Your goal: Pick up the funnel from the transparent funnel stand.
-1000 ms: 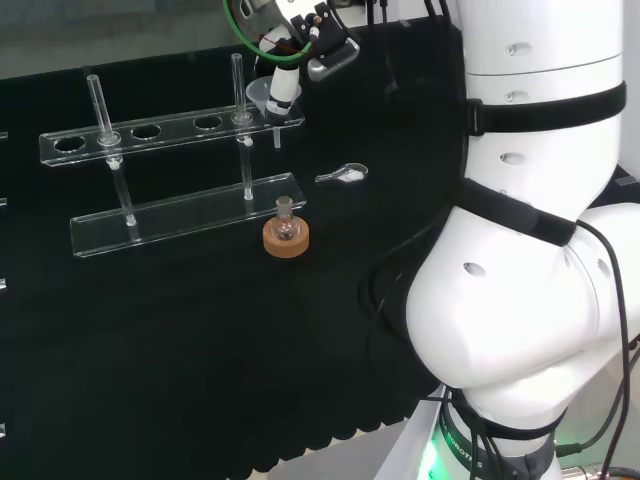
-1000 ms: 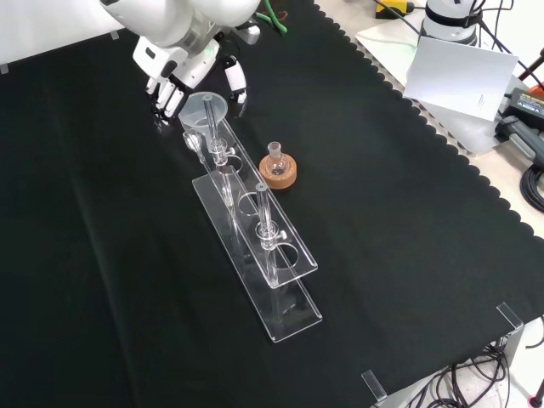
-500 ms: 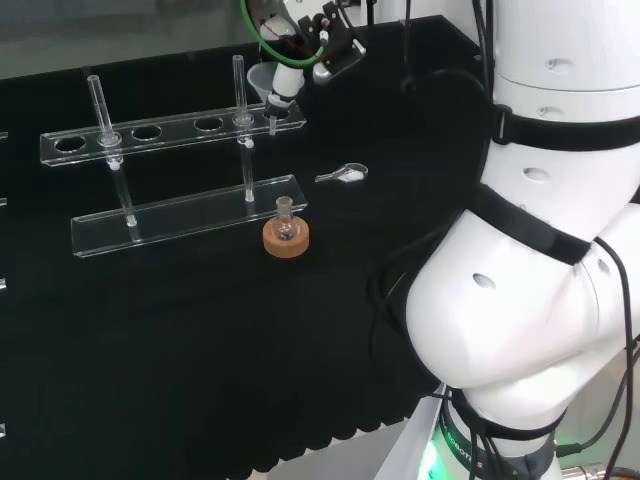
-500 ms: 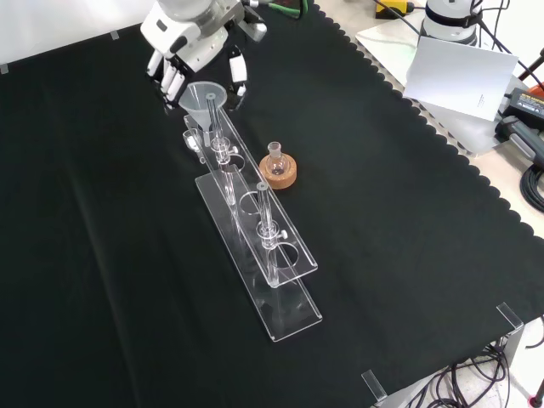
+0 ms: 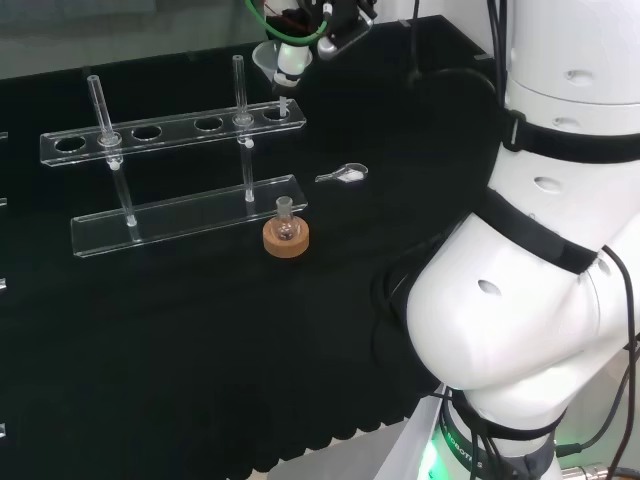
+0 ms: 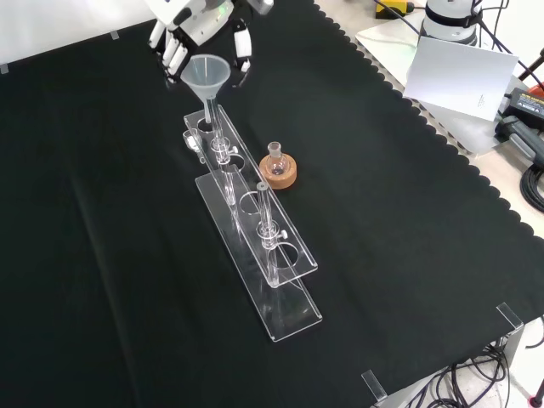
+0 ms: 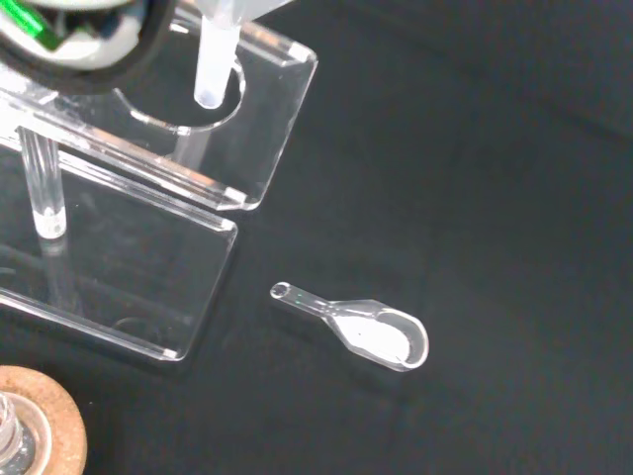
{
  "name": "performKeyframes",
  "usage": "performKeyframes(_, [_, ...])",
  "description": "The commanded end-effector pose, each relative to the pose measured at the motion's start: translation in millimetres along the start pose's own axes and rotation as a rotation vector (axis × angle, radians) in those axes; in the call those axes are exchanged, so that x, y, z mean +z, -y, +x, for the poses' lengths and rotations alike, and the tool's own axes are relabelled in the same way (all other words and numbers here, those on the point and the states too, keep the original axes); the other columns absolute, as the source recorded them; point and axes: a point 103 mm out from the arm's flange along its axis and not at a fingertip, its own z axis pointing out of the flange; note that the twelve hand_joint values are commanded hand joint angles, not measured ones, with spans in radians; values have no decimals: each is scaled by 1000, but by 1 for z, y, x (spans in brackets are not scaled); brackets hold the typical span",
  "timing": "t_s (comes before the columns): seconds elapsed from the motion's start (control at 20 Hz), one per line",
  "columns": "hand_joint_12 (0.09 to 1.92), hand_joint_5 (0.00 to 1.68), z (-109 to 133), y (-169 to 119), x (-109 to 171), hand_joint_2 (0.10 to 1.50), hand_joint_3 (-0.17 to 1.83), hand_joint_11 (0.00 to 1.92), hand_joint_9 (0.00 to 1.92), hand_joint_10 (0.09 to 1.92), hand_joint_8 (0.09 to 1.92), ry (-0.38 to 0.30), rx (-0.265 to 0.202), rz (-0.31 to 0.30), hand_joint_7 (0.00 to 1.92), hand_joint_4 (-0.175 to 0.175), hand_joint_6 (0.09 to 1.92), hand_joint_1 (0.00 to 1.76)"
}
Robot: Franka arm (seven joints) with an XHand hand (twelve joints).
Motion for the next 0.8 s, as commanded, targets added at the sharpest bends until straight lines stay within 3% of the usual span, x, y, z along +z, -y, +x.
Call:
performKeyframes(0.05, [1273,738,-3,39,-24,692,634,520,1001,415,619,40,48,-20,639,21,763,849])
performKeyframes(0.3, [1272,733,2,71,-31,691,638,523,1000,415,621,53,84,-31,639,20,771,847])
performKeyframes(0.6, [1271,732,16,98,-19,692,643,525,998,415,622,59,112,-6,638,20,779,844])
performKeyframes(0.8, [1270,731,23,113,-16,691,645,527,997,415,623,16,118,-13,635,20,783,844])
